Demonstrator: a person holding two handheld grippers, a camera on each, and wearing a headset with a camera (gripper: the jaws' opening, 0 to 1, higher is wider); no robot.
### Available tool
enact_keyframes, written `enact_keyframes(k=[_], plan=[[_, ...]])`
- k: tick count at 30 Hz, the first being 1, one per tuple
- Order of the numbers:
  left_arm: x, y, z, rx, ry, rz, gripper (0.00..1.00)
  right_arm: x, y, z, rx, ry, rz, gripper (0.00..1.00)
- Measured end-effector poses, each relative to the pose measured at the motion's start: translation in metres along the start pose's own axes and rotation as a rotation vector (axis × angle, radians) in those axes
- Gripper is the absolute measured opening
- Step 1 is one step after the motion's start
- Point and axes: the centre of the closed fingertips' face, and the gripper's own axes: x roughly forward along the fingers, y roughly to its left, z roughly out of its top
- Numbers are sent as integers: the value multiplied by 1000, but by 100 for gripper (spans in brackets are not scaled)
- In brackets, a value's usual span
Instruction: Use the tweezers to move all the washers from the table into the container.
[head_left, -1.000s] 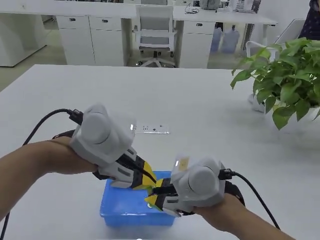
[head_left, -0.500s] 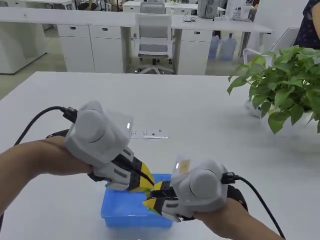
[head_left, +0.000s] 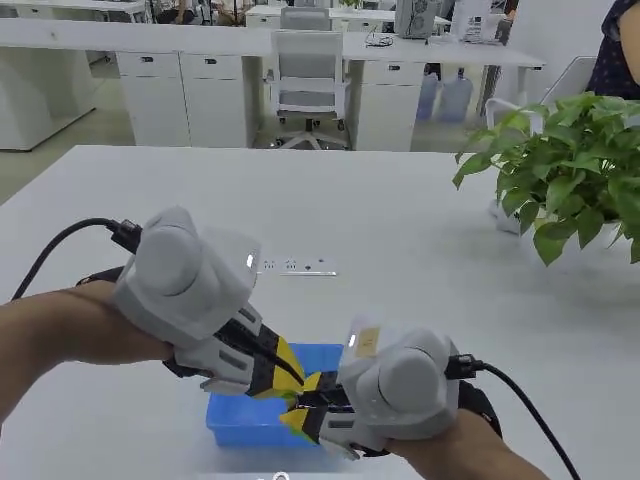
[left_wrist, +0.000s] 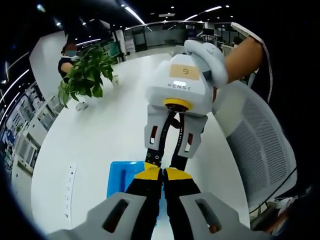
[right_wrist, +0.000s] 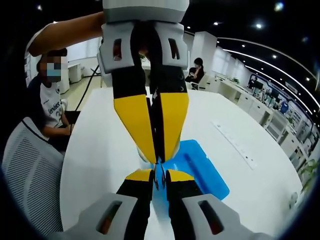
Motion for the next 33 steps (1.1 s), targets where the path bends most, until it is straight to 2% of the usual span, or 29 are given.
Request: enact_keyframes(k=[9,33], plan=[[5,-18,-11,4,24,-4,5,4,19,-2,0,-7,25,11],[14,-38,-33,-44,31,-27,5,16,46,-21,41,-3,67,11]])
